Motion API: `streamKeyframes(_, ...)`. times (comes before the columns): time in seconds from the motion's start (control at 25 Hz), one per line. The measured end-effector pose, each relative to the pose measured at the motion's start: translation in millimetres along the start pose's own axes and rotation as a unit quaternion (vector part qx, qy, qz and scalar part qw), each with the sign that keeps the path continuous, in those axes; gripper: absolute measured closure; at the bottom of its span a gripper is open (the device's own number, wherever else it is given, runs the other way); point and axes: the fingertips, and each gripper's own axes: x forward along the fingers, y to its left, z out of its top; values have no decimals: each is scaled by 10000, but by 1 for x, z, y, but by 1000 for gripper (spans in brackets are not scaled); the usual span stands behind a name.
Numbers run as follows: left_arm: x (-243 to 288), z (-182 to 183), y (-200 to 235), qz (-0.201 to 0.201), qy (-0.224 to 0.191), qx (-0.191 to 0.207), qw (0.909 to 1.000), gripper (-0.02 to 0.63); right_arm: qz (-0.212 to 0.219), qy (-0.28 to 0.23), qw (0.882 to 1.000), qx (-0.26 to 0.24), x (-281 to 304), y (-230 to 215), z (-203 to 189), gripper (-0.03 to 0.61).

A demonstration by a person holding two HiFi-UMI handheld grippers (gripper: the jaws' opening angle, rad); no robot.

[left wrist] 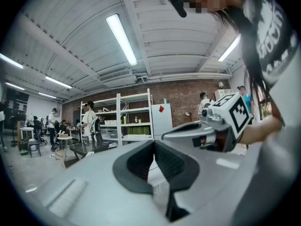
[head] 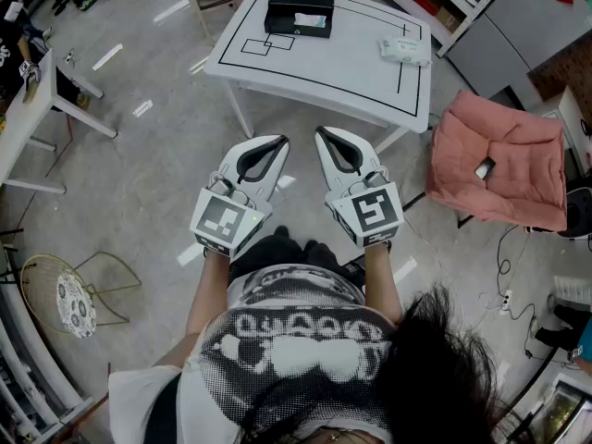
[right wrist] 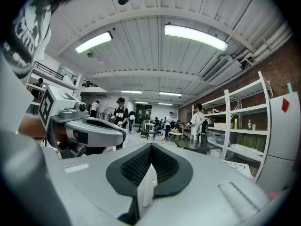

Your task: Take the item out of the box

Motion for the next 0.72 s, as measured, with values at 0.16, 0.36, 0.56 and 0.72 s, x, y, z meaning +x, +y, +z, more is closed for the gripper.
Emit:
streamKeyframes(0.16,1,-3,8,-50,7,1,10000,614,-7,22,10000,12,11,1,-1,594)
streamKeyframes(0.36,0,-8,22,-90,12,-1,10000,614,-110,3,9999,69,23,4,-2,594)
streamKeyframes(0.56,-1,-12,36,-179,30,6,9998,614,-191,24,9998,92,37,5,-2,594)
streamKeyframes(0.72,-2,-15,48,-256,55,66,9996,614,-231,42,9997,119,51,10,-3,594)
